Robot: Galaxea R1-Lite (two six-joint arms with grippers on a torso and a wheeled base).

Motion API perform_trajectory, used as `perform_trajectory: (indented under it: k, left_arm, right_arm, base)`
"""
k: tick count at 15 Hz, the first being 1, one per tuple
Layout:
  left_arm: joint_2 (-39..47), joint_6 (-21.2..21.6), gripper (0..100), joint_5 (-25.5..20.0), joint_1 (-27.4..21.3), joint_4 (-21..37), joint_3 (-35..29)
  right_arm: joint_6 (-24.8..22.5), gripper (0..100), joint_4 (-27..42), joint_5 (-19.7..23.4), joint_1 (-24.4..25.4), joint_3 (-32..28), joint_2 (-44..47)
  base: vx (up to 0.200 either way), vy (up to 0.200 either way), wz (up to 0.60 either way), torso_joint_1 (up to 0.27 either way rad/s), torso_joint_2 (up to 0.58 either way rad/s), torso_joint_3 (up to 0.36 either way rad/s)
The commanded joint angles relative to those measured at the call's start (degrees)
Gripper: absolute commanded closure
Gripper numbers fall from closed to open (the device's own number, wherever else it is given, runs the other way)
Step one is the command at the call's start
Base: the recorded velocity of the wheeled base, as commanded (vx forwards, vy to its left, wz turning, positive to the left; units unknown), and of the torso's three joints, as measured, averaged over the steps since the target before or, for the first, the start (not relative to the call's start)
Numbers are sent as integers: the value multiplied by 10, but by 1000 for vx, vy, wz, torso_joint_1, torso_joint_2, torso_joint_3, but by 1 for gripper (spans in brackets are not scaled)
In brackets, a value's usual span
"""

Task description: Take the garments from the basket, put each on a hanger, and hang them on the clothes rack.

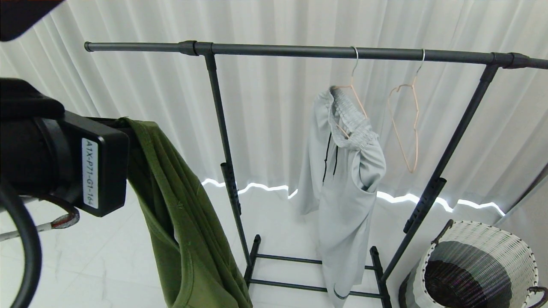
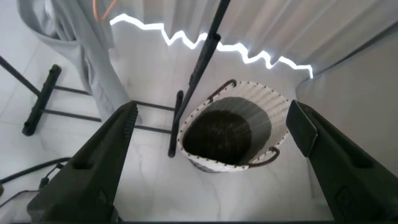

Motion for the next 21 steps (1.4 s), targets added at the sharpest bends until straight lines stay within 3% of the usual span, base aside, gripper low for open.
perform_trajectory:
  k: [1,10,13,17,19,21]
  left_arm:
    - [-7,-1,100,0,0,0,2]
    - [-9,-1,100,0,0,-1,19]
    - [-10,-1,100,0,0,-1,22]
    - [-24,1,100,0,-1,-1,31]
    - [-39,2,100,0,-1,-1,47]
    - [-52,2,100,0,-6,-1,58]
  right_arm:
    - [-1,0,0,-1,1,-25,34]
    - [-1,0,0,1,3,-40,52]
    - [0,0,-7,3,42,-41,65]
    - [6,0,-55,3,50,-42,132]
    - [34,0,-66,3,70,-51,168]
    - [98,0,-66,-1,96,-88,222]
  base:
    - [200,0,0,7,2,2]
    - [200,0,0,5,3,0]
    - [0,0,0,0,0,0]
    - [0,0,0,0,0,0]
    - [0,0,0,0,0,0]
    - [0,0,0,0,0,0]
